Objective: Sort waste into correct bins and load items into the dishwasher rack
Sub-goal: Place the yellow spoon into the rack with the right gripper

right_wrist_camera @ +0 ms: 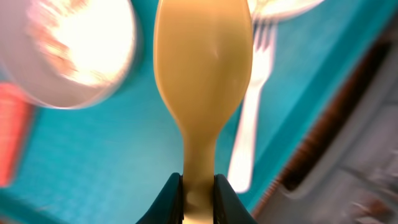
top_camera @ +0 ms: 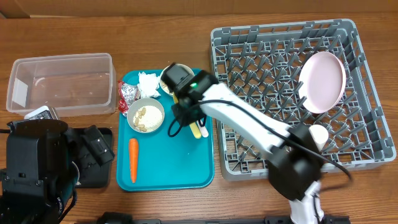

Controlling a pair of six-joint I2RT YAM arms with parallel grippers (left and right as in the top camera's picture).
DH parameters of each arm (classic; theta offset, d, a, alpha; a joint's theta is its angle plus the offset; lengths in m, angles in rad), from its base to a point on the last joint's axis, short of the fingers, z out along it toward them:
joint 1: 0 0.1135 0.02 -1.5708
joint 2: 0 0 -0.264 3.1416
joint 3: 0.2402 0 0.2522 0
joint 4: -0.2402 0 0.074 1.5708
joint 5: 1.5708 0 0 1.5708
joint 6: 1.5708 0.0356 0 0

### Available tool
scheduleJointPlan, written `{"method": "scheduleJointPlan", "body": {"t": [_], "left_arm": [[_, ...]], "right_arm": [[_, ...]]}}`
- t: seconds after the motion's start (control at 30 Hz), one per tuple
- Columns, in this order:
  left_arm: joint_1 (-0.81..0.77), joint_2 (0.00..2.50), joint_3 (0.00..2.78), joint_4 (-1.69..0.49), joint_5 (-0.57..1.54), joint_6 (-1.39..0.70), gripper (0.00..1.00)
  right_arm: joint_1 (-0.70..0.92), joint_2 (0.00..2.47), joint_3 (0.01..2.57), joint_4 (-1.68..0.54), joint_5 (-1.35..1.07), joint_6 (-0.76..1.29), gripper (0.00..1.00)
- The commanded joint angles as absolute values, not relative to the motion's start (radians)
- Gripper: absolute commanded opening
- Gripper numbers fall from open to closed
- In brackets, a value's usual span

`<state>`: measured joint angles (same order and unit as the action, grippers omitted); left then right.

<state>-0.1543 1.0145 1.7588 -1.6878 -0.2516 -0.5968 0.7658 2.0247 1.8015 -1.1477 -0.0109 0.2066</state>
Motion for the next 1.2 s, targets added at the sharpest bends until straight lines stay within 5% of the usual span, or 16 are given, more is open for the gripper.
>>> {"method": "scheduleJointPlan", "body": {"t": [0.0,0.47,0.57,0.67,0.77,1.17], "left_arm": [[-0.149,1.014,1.771,-1.689,-0.272,-0.606,1.0],[-0.149,1.014,1.771,-1.689,-0.272,-0.606,1.0],[-0.149,1.014,1.771,-1.689,-0.273,-0.606,1.0],[-0.149,1.014,1.771,-1.689,-0.272,-0.606,1.0],[-0.149,1.014,1.771,-1.689,-0.273,-0.606,1.0],[-0.149,1.014,1.771,-1.689,-0.272,-0.606,1.0]], "right_arm": [[0.703,1.895,1.84,-1.155,0.0,0.215,0.08],[0.492,1.865,1.694,-1.111,0.019,0.143,0.09],[0.492,1.865,1.636,-1.077,0.022,0.141,0.17],[0.502,1.865,1.621,-1.063,0.035,0.123,0.41],[0.523,1.858,1.673,-1.096,0.036,0.128,0.53],[0.734,1.878,1.675,-1.004,0.036,0.135,0.54]]}}
